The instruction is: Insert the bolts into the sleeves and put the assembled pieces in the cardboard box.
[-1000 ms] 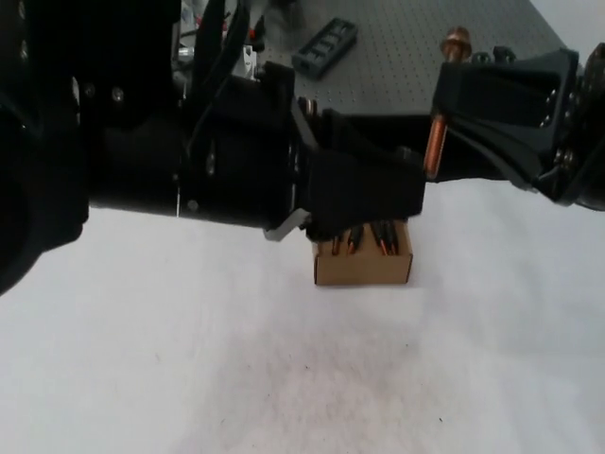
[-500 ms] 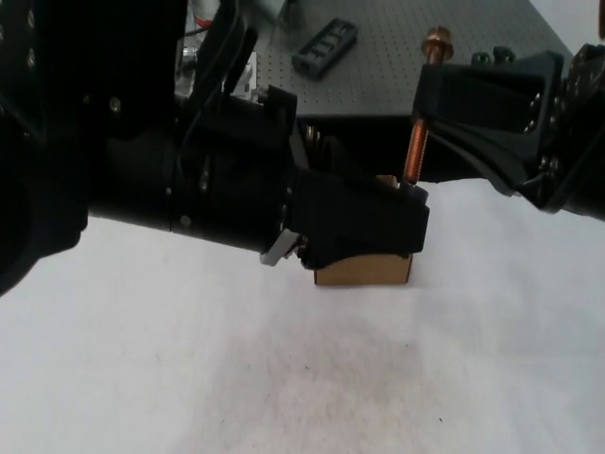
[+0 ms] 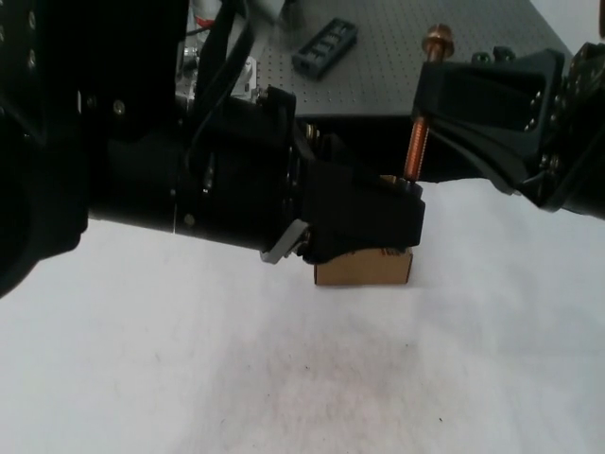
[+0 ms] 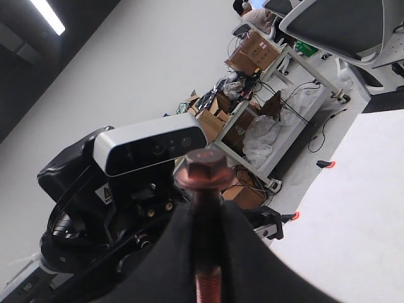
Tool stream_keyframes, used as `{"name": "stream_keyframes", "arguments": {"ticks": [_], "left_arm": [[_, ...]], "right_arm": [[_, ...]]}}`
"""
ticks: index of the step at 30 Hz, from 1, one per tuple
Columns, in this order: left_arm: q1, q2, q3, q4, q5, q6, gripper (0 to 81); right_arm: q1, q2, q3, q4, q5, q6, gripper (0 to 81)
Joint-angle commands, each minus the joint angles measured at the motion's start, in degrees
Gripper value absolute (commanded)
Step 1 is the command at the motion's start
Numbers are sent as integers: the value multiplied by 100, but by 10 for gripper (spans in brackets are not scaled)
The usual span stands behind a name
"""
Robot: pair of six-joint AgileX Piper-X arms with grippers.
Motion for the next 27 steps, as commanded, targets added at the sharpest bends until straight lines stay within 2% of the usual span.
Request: {"name": "stream_keyframes", "arguments": {"ticks": [1,22,27], "left_arm": [[9,-43,-24,-76,-89,-50,6],[9,-43,-24,-161,-89,190,6],[9,-43,-24,-161,-369,203,6]], "right_arm": [[8,-52,-42,-101,-31,-8,1],[8,-52,-42,206,95,-123,1],[8,-52,-42,206,-16,-147,1]]}}
